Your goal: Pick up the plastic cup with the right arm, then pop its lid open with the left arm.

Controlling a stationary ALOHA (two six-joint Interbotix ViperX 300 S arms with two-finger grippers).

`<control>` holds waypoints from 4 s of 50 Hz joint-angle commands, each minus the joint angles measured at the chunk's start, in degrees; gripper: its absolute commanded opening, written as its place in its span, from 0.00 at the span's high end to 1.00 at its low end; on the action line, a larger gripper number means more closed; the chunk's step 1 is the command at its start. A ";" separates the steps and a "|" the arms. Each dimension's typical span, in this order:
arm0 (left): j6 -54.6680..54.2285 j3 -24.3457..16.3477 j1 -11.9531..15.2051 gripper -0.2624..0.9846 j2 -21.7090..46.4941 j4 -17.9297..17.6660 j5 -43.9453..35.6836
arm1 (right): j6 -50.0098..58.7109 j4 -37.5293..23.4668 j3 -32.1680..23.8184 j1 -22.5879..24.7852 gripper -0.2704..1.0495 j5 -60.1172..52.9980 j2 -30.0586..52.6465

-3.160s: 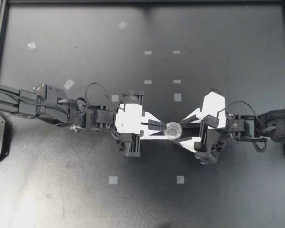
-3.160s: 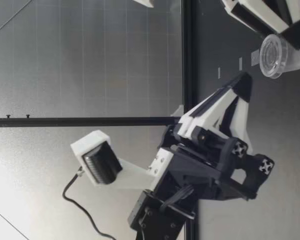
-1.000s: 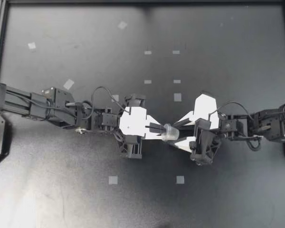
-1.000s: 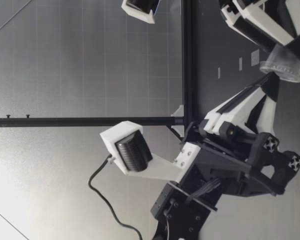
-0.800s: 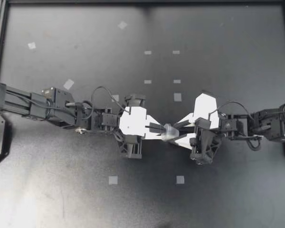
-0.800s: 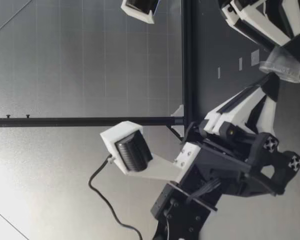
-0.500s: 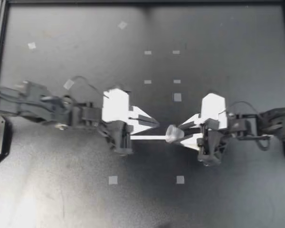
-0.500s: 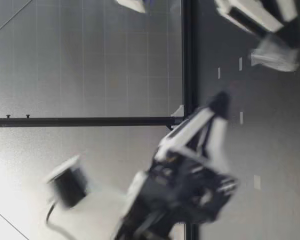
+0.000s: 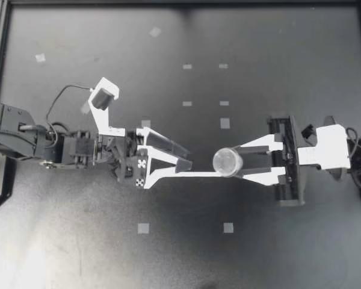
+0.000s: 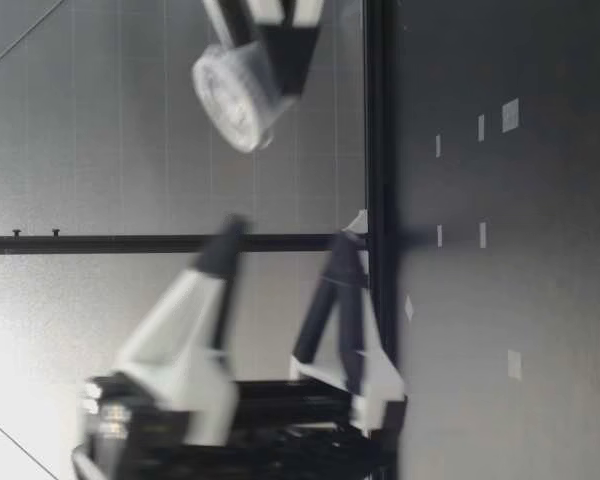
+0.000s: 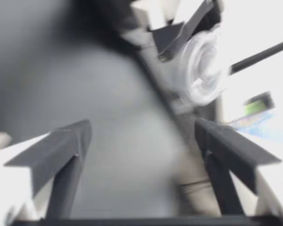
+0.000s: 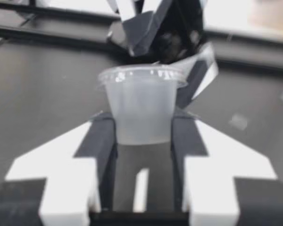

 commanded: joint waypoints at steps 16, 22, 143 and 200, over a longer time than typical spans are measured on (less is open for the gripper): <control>-11.43 -1.41 -0.26 0.16 -0.44 0.70 -10.81 | -1.32 -0.09 -5.19 0.09 0.56 -1.05 3.16; -11.34 -0.70 -0.26 0.16 -0.18 0.79 -10.72 | -1.32 -0.09 -5.10 0.09 0.56 -1.05 2.37; 59.68 -3.16 -0.26 0.17 0.62 2.99 14.85 | 23.38 -3.43 -2.64 0.09 0.64 1.41 -0.53; 59.59 -3.16 -0.18 0.17 0.79 2.99 14.94 | 23.29 -3.34 -2.81 0.09 0.64 1.32 -0.26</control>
